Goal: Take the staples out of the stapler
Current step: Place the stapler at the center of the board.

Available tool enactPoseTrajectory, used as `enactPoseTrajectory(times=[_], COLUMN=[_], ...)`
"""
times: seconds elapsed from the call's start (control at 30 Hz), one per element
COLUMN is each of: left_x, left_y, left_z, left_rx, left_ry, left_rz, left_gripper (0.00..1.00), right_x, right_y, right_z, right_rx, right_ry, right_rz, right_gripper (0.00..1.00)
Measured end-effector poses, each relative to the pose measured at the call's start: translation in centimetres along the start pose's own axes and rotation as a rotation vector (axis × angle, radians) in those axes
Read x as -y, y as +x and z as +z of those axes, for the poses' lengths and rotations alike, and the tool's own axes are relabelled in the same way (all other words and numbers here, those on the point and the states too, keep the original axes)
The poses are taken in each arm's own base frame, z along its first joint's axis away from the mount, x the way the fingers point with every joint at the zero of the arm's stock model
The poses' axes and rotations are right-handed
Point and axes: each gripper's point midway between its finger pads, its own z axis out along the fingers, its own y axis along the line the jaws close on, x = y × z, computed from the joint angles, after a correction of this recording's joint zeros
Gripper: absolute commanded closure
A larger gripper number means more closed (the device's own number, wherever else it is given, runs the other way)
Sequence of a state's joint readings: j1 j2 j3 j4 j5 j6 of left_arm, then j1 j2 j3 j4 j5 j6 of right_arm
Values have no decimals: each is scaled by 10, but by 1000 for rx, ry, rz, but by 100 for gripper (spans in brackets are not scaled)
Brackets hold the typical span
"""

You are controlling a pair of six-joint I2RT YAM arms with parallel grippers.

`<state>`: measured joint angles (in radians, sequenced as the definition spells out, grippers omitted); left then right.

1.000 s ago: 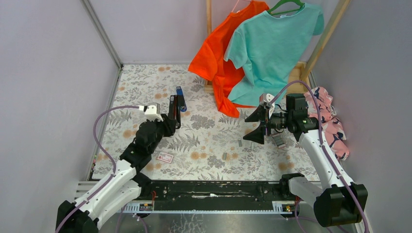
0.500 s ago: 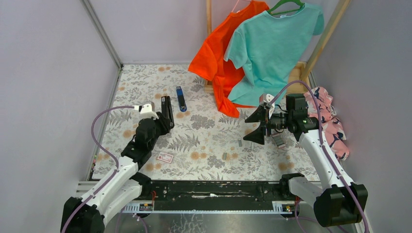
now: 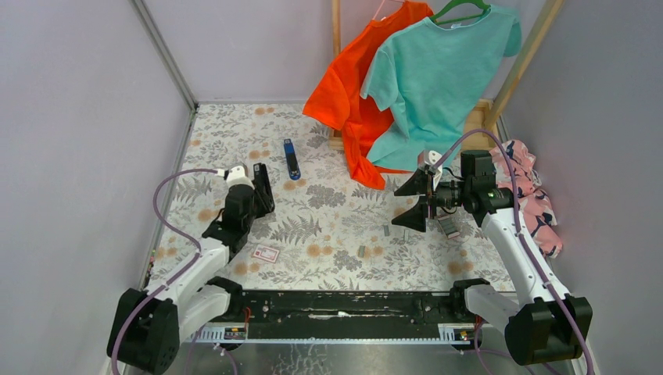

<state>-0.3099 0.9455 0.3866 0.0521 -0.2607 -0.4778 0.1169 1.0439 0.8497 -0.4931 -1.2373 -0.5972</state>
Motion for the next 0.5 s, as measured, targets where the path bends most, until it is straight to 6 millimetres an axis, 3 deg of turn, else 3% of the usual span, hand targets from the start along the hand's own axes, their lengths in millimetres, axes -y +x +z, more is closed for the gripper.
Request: enactPoseTrajectory(times=[0.5], left_x=[-15], left_y=[7], left_z=[27], left_rx=[-76], left_ry=[-72], left_rz=[-43], left_gripper=[100], right_x=[3], right_y=[3], right_z=[0], right_rx=[-22], right_ry=[6], right_rz=[9], right_gripper=[1])
